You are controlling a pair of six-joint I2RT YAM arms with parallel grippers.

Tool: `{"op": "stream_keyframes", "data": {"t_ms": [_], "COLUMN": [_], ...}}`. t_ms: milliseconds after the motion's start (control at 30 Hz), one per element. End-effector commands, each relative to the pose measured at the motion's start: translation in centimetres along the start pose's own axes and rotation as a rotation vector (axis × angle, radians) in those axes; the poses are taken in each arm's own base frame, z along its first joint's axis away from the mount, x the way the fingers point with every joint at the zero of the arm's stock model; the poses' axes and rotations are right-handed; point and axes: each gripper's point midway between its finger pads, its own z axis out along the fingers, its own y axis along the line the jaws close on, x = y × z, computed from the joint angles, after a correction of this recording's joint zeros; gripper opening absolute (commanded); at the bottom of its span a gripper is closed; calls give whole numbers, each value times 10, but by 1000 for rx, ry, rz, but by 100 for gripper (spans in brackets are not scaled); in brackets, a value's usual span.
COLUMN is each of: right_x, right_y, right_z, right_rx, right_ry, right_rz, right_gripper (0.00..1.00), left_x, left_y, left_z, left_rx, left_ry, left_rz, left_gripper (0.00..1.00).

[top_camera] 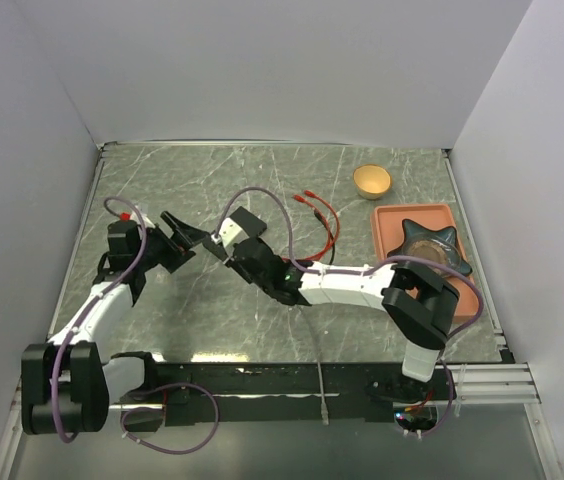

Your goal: Insert the plug into the switch port

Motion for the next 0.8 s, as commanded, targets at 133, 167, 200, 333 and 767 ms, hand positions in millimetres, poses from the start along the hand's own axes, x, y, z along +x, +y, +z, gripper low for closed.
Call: {"op": "stream_keyframes", "data": {"t_ms": [133, 167, 200, 333, 767], "right_x": [-26, -29, -30, -34, -44], "right_y": [-10, -8, -7, -5, -13], "right_z": [-22, -23, -23, -25, -31], "right_rx": [197, 201, 209, 251, 287], "right_ry": [-88, -94, -94, -104, -117], "right_rz": [-128, -149, -160, -198, -193], "right_gripper": [0, 0, 0, 0, 0], "left_x": [7, 10, 13, 26, 48], "left_y": [-59, -65, -68, -70, -83], "left_z": [18, 20, 22, 34, 49], "left_rx": [131, 138, 142, 125, 130], "left_ry": [37, 45, 54, 103, 188], "left_rz": [61, 70, 75, 91, 134], "left_gripper": [94, 94, 93, 86, 60]}}
